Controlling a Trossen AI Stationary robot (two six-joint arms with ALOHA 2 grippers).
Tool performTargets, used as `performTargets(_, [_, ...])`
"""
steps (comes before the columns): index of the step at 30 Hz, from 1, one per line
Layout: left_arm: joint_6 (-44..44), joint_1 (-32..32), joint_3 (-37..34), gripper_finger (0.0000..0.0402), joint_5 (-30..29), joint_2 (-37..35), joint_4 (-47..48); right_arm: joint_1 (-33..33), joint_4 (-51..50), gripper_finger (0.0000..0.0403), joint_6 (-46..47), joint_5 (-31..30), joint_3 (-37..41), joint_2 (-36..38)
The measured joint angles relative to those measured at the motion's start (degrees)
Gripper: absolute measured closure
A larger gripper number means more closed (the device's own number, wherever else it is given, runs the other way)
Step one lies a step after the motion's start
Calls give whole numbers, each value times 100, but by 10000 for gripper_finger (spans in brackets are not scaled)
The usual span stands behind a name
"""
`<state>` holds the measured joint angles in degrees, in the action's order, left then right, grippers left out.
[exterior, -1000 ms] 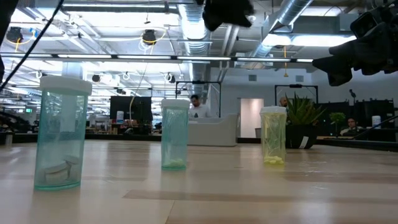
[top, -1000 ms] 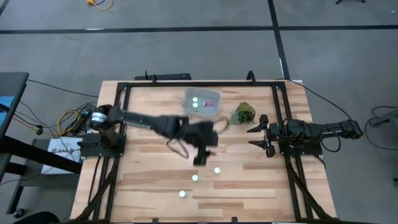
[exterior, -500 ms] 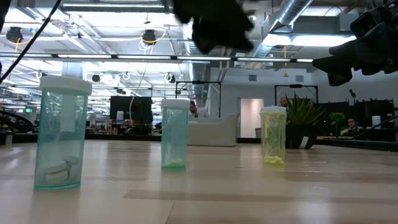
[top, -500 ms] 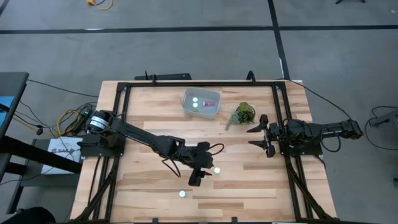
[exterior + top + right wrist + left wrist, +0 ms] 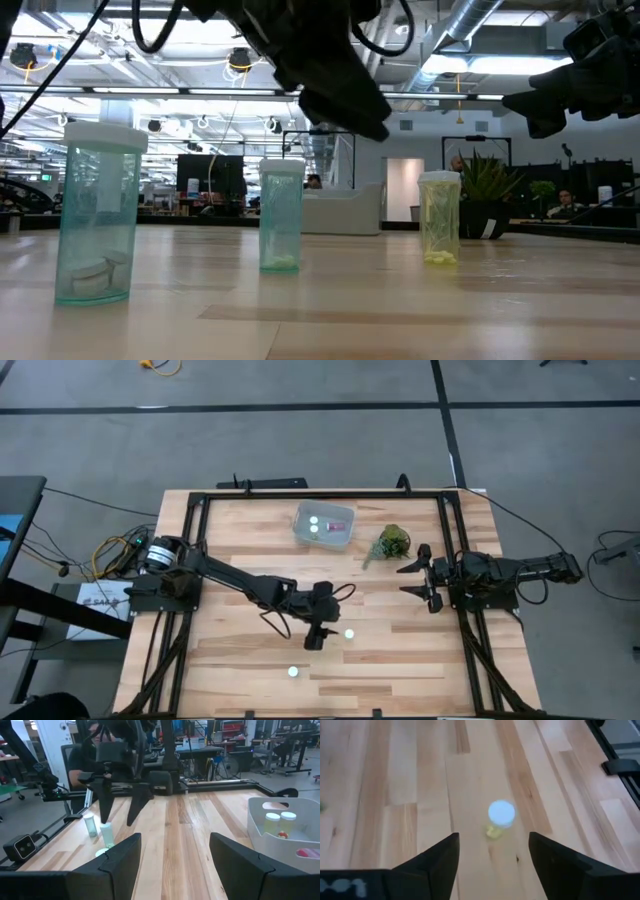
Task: Pick and place pill bottles into a basket
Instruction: Put the yellow pill bottle into the gray bin
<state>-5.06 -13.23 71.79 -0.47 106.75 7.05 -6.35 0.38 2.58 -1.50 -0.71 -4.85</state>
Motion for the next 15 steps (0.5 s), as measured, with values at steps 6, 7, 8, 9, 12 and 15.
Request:
performTargets(6, [0, 10, 0, 143, 127, 413, -165, -1, 1, 172, -1, 1, 0, -1])
performTargets(7, [0, 11, 0, 140, 127, 494, -212, 0, -14, 172, 0, 1, -1, -1])
performTargets(8, [-4, 18, 0, 137, 142, 568, -235, 0, -14, 172, 0, 5, -2, -1])
performTargets(9, [-23, 35, 0, 134, 188, 625, -302, 0, -13, 172, 1, 7, -2, 1])
performTargets(12, [-33, 72, 0, 131, 474, 713, -539, 0, -11, 172, 0, 6, -2, 0])
performTargets(15, [-36, 91, 3, 131, 619, 777, -638, 0, -5, 172, 1, 3, -2, -1])
